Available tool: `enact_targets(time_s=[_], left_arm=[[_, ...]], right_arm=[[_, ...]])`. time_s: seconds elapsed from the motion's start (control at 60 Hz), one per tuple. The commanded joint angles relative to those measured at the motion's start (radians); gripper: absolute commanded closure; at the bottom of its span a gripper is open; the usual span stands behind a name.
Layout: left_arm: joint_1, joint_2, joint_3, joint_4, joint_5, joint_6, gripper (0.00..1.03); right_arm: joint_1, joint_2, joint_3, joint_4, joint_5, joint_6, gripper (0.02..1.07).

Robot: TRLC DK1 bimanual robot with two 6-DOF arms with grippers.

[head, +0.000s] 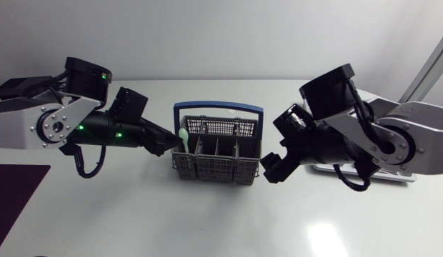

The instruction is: Unload the cutlery basket into the drawer organizer.

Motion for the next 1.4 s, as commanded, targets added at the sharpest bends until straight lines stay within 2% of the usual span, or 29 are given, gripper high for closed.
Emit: enact_targets(time_s=[0.0,0.267,0.45,0.667,0.9,1.1,1.383], left_arm=[[-0.029,0.029,-0.024,0.020,-0.040,-0.059,0.44],[-0.083,0.061,-0.014,0.046,-0.198,-0.170,0.45],[-0.123,0.098,0.003,0.060,-0.267,-0.225,0.46],[-0.155,0.121,0.032,0.078,-0.311,-0.276,0.46],[-0.187,0.169,0.049,0.095,-0.423,-0.326,0.46],[-0.263,0.184,0.047,0.124,-0.580,-0.346,0.46],[-0.287,0.241,0.085,0.127,-0.693,-0.349,0.46]], right_arm=[[0.005,0.015,0.004,-0.002,0.008,0.024,0.16],[0.003,0.026,0.006,0.002,0.015,0.025,0.16],[0.003,0.031,0.006,0.002,0.018,0.027,0.16],[0.003,0.031,-0.002,0.007,0.019,0.027,0.16],[0.003,0.031,-0.003,0.015,0.019,0.027,0.16],[0.003,0.037,-0.002,0.019,0.019,0.027,0.16],[0.003,0.037,-0.009,0.021,0.019,0.027,0.16]])
